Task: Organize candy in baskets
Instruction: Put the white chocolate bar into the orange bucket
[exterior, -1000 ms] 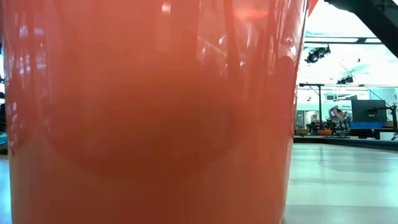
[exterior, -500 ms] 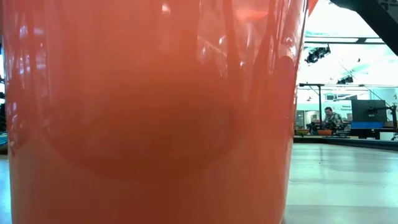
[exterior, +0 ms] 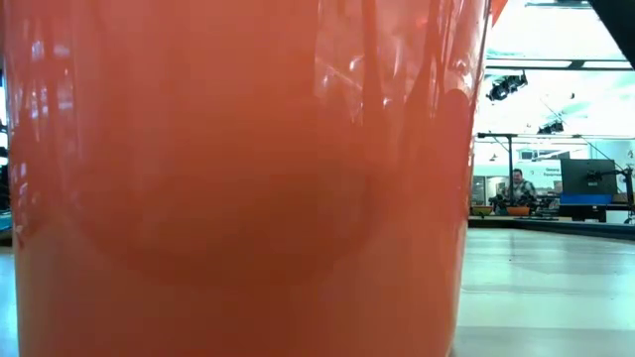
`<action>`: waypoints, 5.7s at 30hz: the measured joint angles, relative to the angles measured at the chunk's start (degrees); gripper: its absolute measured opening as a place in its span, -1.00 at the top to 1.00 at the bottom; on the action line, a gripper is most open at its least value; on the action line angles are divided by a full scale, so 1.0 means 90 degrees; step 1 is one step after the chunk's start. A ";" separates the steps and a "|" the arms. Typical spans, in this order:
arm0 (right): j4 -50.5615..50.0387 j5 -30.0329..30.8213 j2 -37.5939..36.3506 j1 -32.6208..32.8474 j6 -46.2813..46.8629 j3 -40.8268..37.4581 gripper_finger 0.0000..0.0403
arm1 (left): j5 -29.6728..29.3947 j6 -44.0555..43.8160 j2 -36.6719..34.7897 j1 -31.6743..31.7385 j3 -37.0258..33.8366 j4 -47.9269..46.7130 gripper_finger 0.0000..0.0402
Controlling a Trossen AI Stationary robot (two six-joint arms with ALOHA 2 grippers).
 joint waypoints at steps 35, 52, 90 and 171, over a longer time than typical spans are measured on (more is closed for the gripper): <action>0.5378 -0.1065 -0.1603 -0.0965 -0.1917 -0.4705 0.26 | -0.0338 -0.0017 0.0036 -0.0002 0.0002 0.1585 0.72; 0.6920 -0.0893 -0.1601 -0.1167 -0.0752 -0.5989 0.26 | -0.0335 -0.0016 0.0036 -0.0002 0.0002 0.1580 0.72; 0.7783 -0.1249 -0.1566 -0.0659 0.0235 -0.6325 0.00 | -0.0035 -0.0012 0.0036 0.0000 0.0002 0.1563 0.72; 0.3596 0.0668 -0.1161 0.2192 0.5753 -0.1629 0.82 | 0.2566 0.0341 0.0035 -0.0002 0.0002 0.0130 0.72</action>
